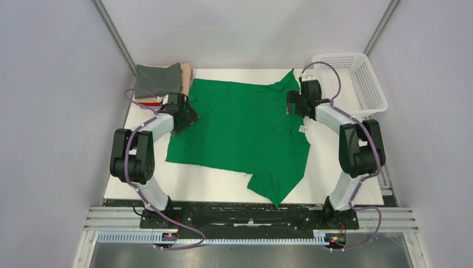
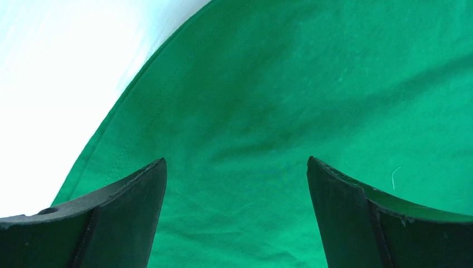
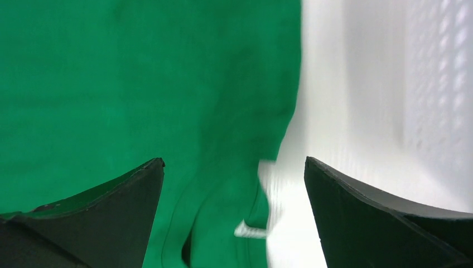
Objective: Fold and stack the t-shirts
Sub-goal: Flatten out the tshirt
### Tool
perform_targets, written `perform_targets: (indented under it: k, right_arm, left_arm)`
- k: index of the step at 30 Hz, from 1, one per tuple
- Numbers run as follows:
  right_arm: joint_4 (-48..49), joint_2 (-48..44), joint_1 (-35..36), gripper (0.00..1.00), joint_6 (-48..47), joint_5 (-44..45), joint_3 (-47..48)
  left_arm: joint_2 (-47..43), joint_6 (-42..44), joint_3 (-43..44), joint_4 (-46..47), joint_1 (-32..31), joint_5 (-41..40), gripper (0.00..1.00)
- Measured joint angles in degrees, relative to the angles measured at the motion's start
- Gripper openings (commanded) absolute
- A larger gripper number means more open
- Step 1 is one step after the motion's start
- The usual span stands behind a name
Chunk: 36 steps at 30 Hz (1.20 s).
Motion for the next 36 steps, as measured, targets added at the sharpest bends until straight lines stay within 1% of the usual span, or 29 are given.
perform_targets:
  k: [4,8,10,15,20,24,27,36]
  right_arm:
    - [0.0,-4.8,0.2,0.98,2.9,-2.2,-7.6]
    - [1.4,-5.6,0.2,0.98,4.9,-5.9,-11.6]
    - [2.2,-5.4,0.2,0.98,5.8,-8.2,-12.0]
    - [8.3,-3.0,0.2,0.98,7.3,-13.2,-11.9]
    - [12.4,1.4,0.2,0.98,7.5,-14.9,-9.5]
    - [14.6,4.6,0.2,0.98,7.4,-14.0,-6.8]
    - [15.0,5.7,0.3,0.98,7.3,-11.6,-5.7]
    - [10.9,6.2,0.2,0.98,4.5,1.5,-4.8]
  left_arm:
    - [0.0,0.1,0.0,0.4,0.0,0.6,1.0]
    - [0.0,0.4,0.0,0.7,0.0,1.0,1.0]
    - [0.0,0.6,0.0,0.7,0.0,1.1,1.0]
    - [0.0,0.6,0.0,0.7,0.0,1.1,1.0]
    - [0.0,0.6,0.0,0.7,0.0,1.0,1.0]
    - [0.0,0.6,0.0,0.7,0.0,1.0,1.0]
    - [0.0,0.6,0.0,0.7,0.0,1.0,1.0]
    - [0.0,0.8,0.0,0.4,0.0,-1.1,1.0]
